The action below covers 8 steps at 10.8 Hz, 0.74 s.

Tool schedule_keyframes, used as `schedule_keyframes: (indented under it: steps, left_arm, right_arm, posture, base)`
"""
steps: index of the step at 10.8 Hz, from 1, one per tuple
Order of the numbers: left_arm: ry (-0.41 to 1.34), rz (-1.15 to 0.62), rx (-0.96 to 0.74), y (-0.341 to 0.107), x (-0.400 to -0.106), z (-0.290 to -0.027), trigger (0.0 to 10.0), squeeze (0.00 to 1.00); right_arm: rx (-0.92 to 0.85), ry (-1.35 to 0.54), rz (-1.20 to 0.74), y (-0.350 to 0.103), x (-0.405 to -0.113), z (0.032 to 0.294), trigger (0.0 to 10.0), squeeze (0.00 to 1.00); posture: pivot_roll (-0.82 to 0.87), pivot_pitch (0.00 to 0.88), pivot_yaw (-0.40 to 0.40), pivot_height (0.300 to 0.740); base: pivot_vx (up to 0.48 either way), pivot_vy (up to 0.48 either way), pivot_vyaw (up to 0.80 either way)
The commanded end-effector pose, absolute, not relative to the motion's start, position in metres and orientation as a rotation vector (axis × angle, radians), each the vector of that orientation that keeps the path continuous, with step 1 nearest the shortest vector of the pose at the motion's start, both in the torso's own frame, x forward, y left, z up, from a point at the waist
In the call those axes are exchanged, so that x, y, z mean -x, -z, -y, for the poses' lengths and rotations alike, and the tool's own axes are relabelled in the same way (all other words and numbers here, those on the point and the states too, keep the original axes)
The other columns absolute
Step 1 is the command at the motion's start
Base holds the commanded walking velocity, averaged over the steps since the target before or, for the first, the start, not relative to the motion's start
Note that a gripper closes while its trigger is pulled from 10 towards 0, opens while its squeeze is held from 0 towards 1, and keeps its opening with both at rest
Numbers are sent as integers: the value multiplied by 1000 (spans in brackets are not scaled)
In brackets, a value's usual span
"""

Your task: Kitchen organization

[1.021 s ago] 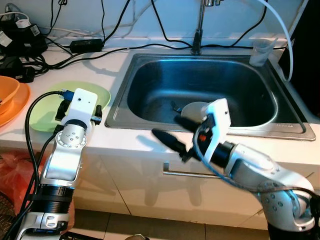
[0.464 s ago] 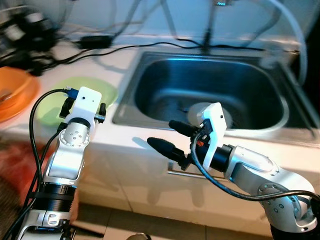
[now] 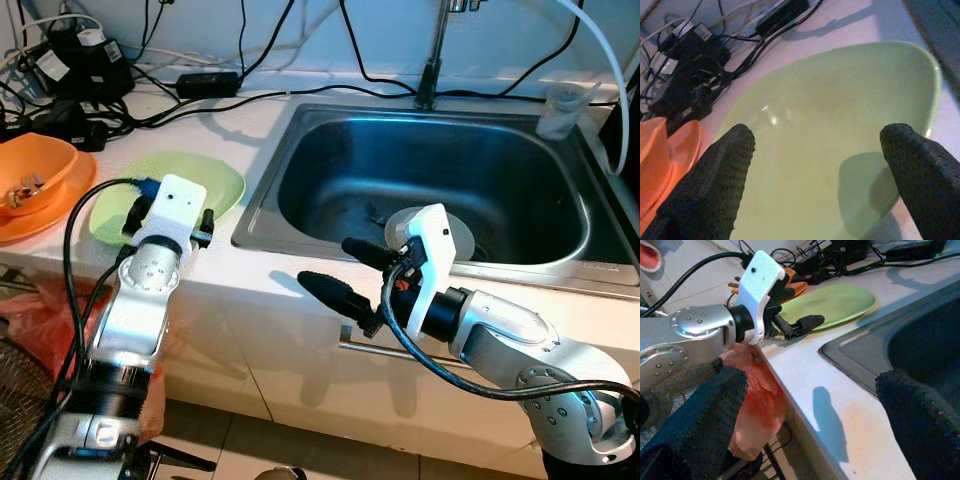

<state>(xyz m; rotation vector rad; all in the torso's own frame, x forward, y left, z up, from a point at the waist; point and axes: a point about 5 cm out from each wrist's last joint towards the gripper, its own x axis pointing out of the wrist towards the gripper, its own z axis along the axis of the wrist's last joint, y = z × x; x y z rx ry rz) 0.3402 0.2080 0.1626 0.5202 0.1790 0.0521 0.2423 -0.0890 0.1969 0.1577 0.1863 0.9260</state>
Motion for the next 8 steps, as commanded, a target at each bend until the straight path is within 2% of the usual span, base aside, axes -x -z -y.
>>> schedule_keyframes:
  steps: [1, 8]
  left_arm:
    - [-12, -256, -539, -148, -339, -207, 10000, 0]
    - [155, -362, -612, -126, -352, -204, 10000, 0]
  right_arm:
    - [-161, -928, -173, -200, -241, 90, 10000, 0]
    - [-151, -944, -166, -203, -237, 88, 10000, 0]
  posture:
    - [6, 42, 79, 740]
    - [-11, 43, 78, 740]
  base:
    - [0, 0, 0]
    - [0, 0, 0]
